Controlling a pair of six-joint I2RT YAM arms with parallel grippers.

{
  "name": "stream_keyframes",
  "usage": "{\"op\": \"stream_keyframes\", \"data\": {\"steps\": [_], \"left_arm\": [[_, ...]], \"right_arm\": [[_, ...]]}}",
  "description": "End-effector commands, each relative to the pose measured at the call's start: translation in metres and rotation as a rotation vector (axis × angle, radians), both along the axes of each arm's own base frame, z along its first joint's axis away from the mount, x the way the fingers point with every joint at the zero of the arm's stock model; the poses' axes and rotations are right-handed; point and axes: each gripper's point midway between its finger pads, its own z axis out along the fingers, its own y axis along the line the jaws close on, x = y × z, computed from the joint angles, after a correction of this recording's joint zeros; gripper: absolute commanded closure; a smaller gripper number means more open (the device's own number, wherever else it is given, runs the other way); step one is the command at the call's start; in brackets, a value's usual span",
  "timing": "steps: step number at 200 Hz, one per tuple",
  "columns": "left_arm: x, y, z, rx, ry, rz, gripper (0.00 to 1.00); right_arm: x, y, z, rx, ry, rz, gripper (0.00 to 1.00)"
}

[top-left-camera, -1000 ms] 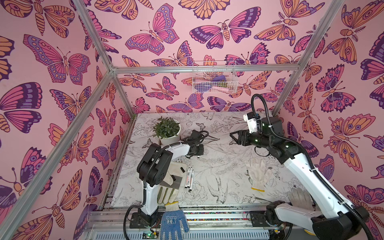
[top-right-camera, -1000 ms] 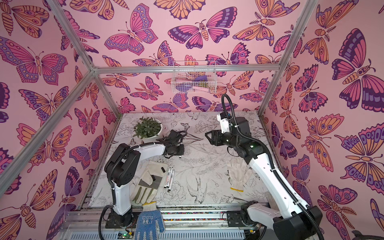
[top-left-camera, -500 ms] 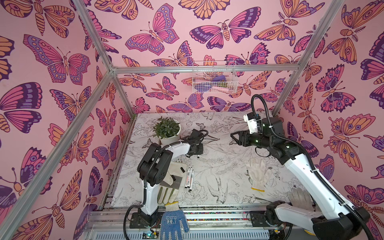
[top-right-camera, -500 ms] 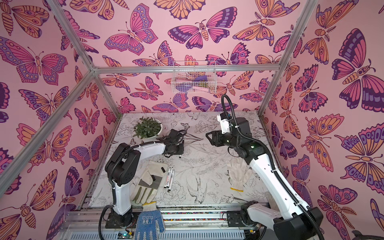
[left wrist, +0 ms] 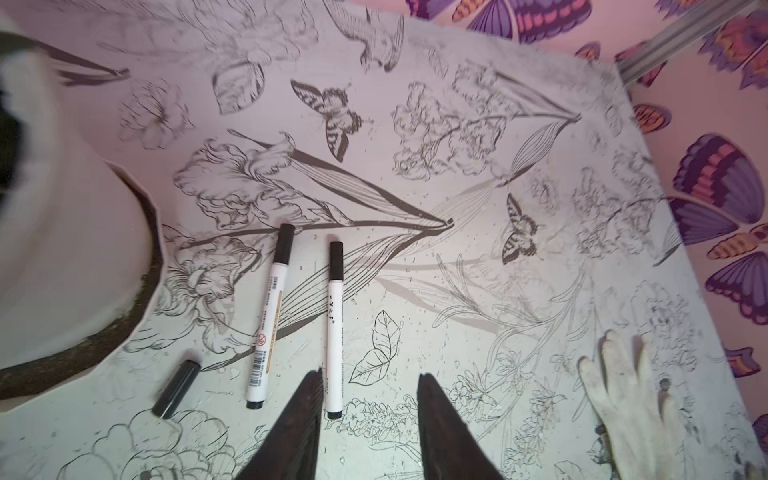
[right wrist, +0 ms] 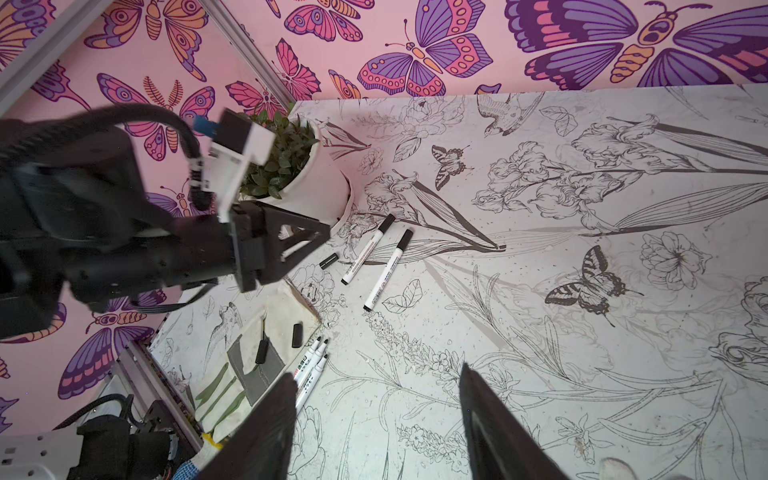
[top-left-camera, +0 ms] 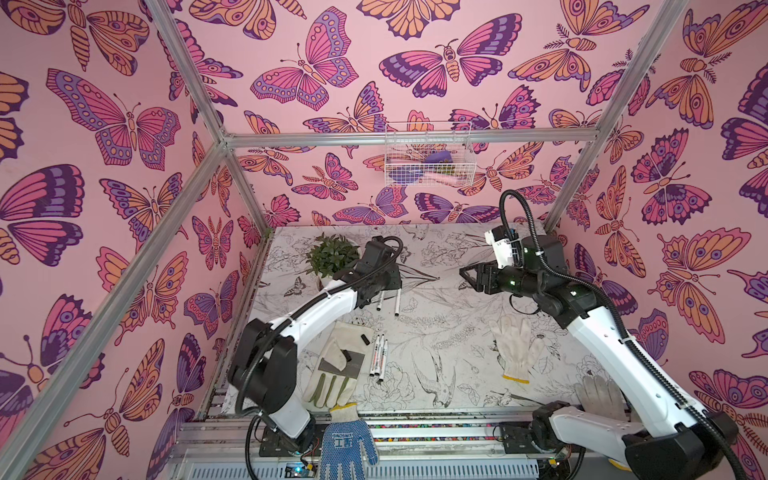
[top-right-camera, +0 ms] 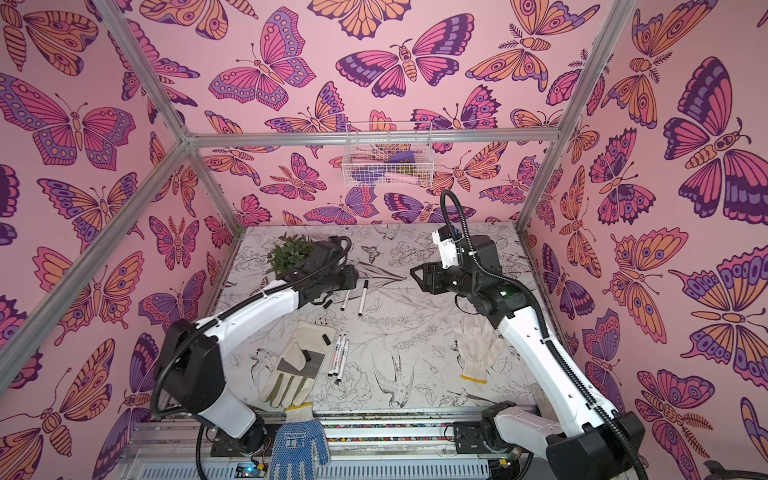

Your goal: Insert the pens into the pen caps

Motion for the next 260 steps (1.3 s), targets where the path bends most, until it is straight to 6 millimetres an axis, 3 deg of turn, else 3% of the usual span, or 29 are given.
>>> {"op": "stream_keyframes", "data": {"steps": [1,28,51,74,93,124,153,232,260], "left_arm": [[-0.028,0.035,-0.035,0.048,0.112,0.105,0.59],[-0.071,0.064,-0.067,0.075,0.218,0.171,0.6],[-0.116,0.076,-0.098,0.097,0.338,0.159,0.6],[-0.154,0.073,-0.113,0.14,0.41,0.083,0.61],[-0.169,0.065,-0.114,0.171,0.423,-0.001,0.62],[-0.181,0.055,-0.13,0.149,0.516,-0.051,0.62],[-0.176,0.049,-0.141,0.182,0.535,-0.073,0.68],[-0.183,0.062,-0.168,0.259,0.583,-0.04,0.73],[-0.188,0.058,-0.179,0.295,0.611,-0.073,0.73]], "right_arm": [[-0.005,0.012,-0.013,-0.012,0.032,0.069,0.36],[-0.014,0.038,-0.02,-0.025,0.042,0.148,0.36],[-0.02,0.052,-0.031,-0.071,0.056,0.189,0.36],[-0.018,0.051,-0.038,-0.095,0.064,0.182,0.37],[-0.017,0.051,-0.04,-0.107,0.06,0.183,0.37],[-0.016,0.05,-0.041,-0.123,0.061,0.186,0.37],[-0.016,0.049,-0.042,-0.13,0.062,0.187,0.37],[-0.02,0.044,-0.041,-0.146,0.053,0.18,0.37],[-0.019,0.042,-0.041,-0.16,0.046,0.174,0.37]]}}
